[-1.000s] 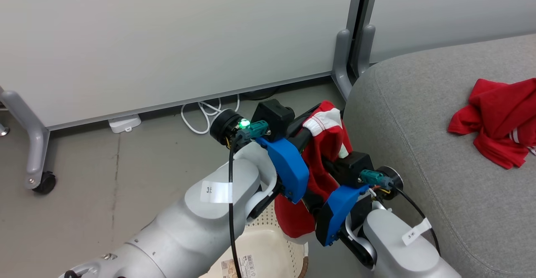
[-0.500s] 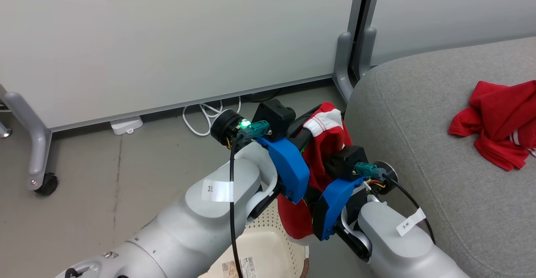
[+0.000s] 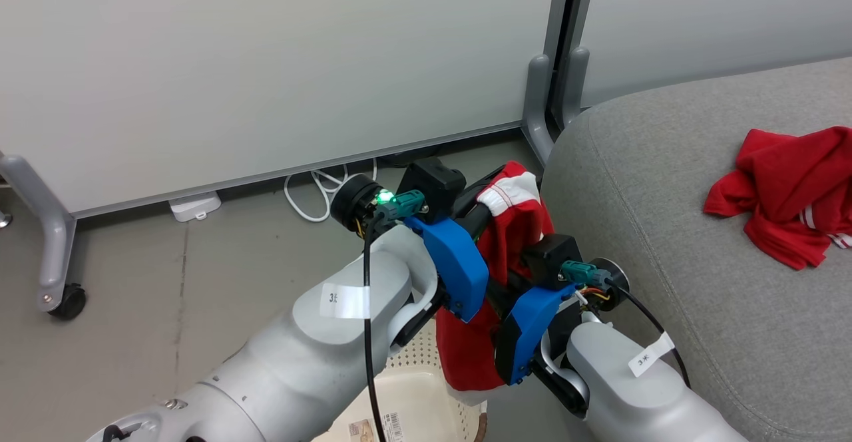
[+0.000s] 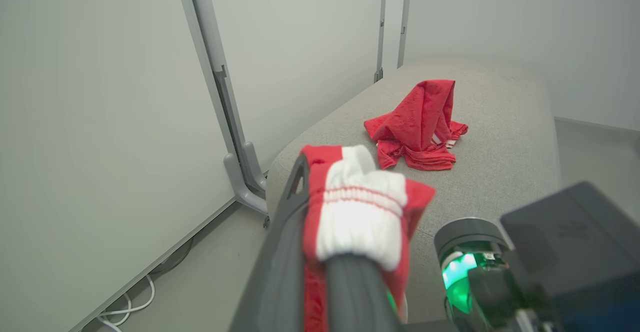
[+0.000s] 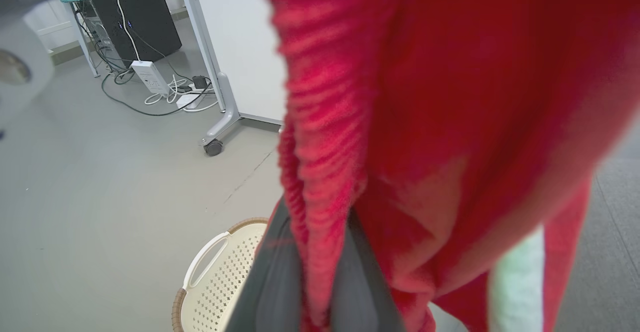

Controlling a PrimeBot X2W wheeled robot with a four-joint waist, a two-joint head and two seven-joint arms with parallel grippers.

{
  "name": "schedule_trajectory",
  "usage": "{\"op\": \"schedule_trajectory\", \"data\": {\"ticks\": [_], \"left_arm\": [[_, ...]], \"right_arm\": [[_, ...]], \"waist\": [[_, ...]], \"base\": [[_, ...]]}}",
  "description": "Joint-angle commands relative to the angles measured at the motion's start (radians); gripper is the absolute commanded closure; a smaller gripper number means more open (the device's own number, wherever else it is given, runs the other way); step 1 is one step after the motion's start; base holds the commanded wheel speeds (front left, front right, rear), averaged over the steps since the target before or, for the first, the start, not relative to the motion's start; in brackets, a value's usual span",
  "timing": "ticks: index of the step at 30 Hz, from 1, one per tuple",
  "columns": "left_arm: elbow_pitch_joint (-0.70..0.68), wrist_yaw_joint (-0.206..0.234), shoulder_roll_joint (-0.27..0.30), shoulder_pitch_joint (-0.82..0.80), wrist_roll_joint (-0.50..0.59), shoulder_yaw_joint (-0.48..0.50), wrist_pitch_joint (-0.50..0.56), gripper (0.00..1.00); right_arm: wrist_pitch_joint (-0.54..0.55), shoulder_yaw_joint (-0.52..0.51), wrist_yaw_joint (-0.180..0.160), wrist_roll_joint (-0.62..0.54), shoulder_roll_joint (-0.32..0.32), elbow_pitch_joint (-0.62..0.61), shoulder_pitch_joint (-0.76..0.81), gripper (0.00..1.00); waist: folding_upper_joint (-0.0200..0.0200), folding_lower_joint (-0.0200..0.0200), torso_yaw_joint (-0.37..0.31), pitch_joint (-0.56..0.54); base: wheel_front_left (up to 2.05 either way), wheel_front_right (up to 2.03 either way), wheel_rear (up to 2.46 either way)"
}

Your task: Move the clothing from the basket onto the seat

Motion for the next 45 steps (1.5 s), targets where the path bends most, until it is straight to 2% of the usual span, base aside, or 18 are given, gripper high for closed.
{"op": "schedule_trajectory", "data": {"ticks": [1,14,15,17,18,19,35,40,45], "left_arm": [[0.003,0.004,0.0,-0.011,-0.004,-0.001,-0.006,1.0],[0.02,0.004,0.0,0.004,-0.016,-0.005,-0.006,1.0],[0.022,0.005,0.0,0.005,-0.016,-0.006,-0.006,0.95],[0.025,0.005,0.0,0.005,-0.016,-0.007,-0.006,0.54],[0.025,0.005,0.0,0.004,-0.017,-0.008,-0.006,0.14],[0.025,0.005,0.0,0.004,-0.016,-0.008,-0.006,0.0],[0.017,0.013,0.0,0.024,0.014,0.023,-0.006,0.0],[0.012,0.022,0.006,0.06,0.05,0.067,-0.006,0.0],[-0.032,0.033,0.036,0.126,0.103,0.145,-0.006,0.0]], "right_arm": [[-0.006,0.003,0.0,0.002,0.0,0.004,-0.004,1.0],[-0.007,-0.012,0.0,-0.011,0.0,-0.011,0.015,1.0],[-0.007,-0.012,0.0,-0.012,0.0,-0.012,0.017,1.0],[-0.007,-0.014,0.0,-0.012,0.0,-0.015,0.019,1.0],[-0.007,-0.015,0.0,-0.015,0.0,-0.016,0.02,1.0],[-0.007,-0.017,0.0,-0.016,0.0,-0.017,0.022,1.0],[-0.007,-0.037,0.0,-0.038,0.0,-0.023,0.036,1.0],[-0.007,-0.052,0.0,-0.044,0.0,-0.026,0.036,1.0],[-0.007,-0.075,0.0,-0.061,0.0,-0.028,0.041,1.0]], "waist": [[0.0,-0.0001,-0.001,-0.001],[0.0,-0.0001,-0.015,-0.008],[0.0,-0.0001,-0.016,-0.009],[0.0,-0.0001,-0.018,-0.01],[0.0,-0.0001,-0.019,-0.01],[0.0,-0.0001,-0.02,-0.011],[0.0,-0.0001,-0.019,-0.019],[0.0,-0.0001,-0.019,-0.016],[0.0,-0.0001,-0.018,-0.01]], "base": [[0.0,0.0,0.0],[0.0,0.0,0.0],[0.0,0.0,0.0],[0.0,0.0,0.0],[0.0,0.0,0.0],[0.0,0.0,0.0],[0.0,0.0,0.0],[0.0,0.0,0.0],[0.0,0.0,0.0]]}}
